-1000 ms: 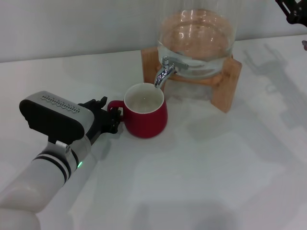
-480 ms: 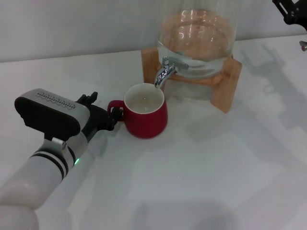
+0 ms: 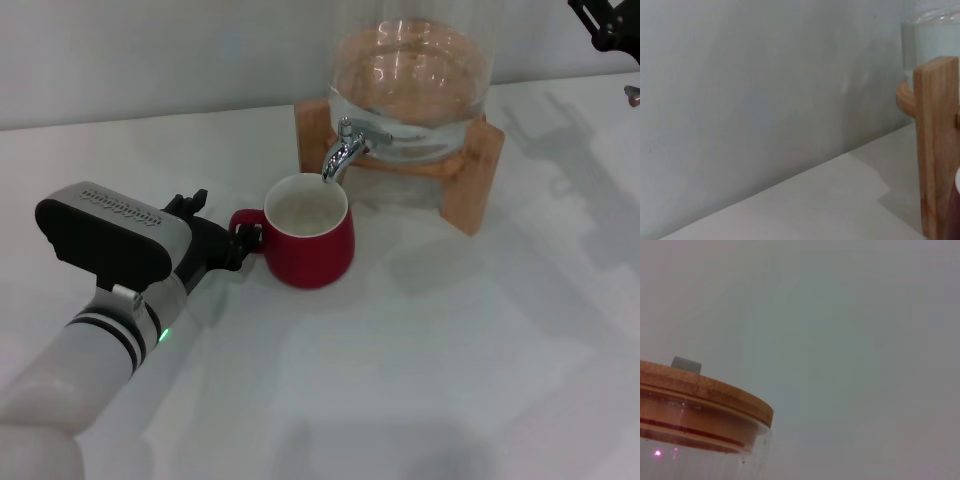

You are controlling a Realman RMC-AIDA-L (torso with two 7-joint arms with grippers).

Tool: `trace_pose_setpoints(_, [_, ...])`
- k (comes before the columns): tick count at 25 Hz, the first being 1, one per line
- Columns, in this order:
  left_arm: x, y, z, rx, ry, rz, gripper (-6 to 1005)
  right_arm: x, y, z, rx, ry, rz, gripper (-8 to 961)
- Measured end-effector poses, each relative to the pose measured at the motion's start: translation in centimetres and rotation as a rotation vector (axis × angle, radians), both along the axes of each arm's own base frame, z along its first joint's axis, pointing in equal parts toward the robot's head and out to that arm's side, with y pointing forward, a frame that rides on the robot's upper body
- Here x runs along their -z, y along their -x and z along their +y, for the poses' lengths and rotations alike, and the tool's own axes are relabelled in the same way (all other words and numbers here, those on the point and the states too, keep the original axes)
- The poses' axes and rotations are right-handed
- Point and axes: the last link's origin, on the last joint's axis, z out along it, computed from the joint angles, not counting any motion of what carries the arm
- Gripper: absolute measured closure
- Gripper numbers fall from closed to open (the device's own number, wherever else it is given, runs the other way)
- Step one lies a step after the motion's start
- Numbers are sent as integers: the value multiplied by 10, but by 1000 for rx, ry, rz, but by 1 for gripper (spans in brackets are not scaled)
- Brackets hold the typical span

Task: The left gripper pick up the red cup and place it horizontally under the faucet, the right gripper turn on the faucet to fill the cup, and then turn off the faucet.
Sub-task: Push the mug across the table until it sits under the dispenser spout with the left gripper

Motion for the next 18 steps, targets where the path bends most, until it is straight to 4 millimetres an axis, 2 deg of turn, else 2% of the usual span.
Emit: trace_pose_setpoints(18, [4, -3, -7, 15, 12, 11, 303, 0, -2, -1, 7, 0, 0, 262])
